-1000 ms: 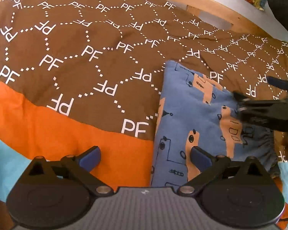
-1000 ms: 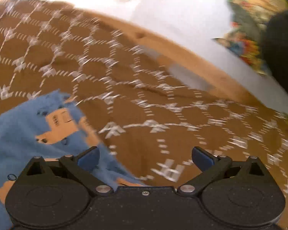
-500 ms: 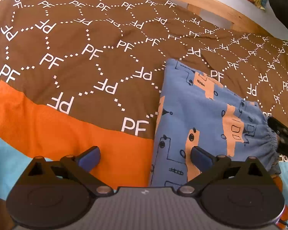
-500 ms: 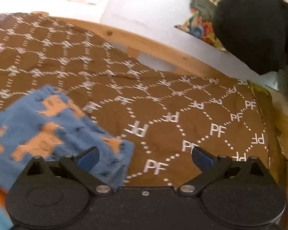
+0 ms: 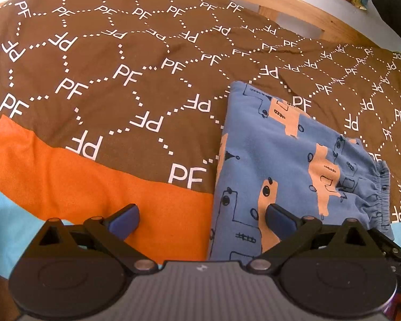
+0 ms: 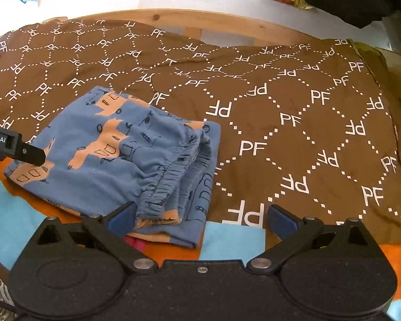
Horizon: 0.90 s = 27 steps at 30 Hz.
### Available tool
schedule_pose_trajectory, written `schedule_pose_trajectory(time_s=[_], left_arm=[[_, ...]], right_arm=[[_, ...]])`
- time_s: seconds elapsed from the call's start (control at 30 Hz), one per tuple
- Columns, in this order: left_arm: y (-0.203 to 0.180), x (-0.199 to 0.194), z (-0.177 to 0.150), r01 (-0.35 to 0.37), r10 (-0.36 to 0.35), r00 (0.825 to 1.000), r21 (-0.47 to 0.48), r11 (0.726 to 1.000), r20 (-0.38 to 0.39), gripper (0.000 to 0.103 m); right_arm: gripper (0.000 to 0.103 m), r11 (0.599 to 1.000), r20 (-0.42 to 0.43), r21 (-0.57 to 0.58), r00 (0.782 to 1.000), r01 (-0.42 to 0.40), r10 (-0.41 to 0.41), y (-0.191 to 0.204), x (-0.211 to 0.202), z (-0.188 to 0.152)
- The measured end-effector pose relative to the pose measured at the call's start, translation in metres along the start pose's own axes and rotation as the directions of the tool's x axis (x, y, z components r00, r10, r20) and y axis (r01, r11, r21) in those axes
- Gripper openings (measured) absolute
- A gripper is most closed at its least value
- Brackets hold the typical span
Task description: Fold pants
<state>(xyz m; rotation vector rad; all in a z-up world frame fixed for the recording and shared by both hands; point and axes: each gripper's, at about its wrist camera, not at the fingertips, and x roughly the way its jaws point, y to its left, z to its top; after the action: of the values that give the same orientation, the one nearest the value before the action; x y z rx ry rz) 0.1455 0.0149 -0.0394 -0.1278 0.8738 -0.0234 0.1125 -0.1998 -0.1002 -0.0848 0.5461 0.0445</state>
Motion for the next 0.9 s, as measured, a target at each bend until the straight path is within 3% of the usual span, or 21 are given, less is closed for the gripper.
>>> schedule_pose_trajectory(time_s=[0.2,0.33,0.4,0.5,0.63,0.73,0.9], left_arm=[[-0.001,-0.007,-0.001,0.006,-0.006,1.000,0.001,1.000,-0.020,0.103],[0.002,-0.020,0.001,0.077,-0.078,0.996,-0.017,0.997,-0.050,0.103],[0.002,-0.025,0.002,0.132,-0.132,0.990,-0.012,0.991,-0.042,0.103],[0.003,-0.030,0.003,0.205,-0.205,0.979,0.010,0.979,-0.020,0.103],[0.002,-0.026,0.000,0.254,-0.254,0.967,0.018,0.967,-0.021,0.103],[0.004,-0.018,-0.004,0.304,-0.304,0.952,-0.022,0.952,-0.030,0.103],[0.006,-0.011,-0.005,0.321,-0.323,0.946,-0.050,0.946,-0.031,0.103]], right_arm=[[0.102,0.998,0.022,0.005,0.998,-0.058,0.058,-0.010,-0.009,0.003],[0.102,0.988,0.063,0.007,0.986,-0.152,0.152,-0.029,-0.014,0.016],[0.102,0.973,0.051,0.034,0.973,-0.227,0.225,-0.041,-0.006,0.027],[0.102,0.927,0.040,0.127,0.936,-0.353,0.351,-0.061,0.016,0.040],[0.102,0.873,0.013,0.230,0.898,-0.431,0.440,-0.074,0.048,0.046],[0.102,0.819,0.003,0.286,0.855,-0.498,0.519,-0.078,0.066,0.040],[0.102,0.800,0.037,0.289,0.841,-0.526,0.540,-0.078,0.068,0.034]])
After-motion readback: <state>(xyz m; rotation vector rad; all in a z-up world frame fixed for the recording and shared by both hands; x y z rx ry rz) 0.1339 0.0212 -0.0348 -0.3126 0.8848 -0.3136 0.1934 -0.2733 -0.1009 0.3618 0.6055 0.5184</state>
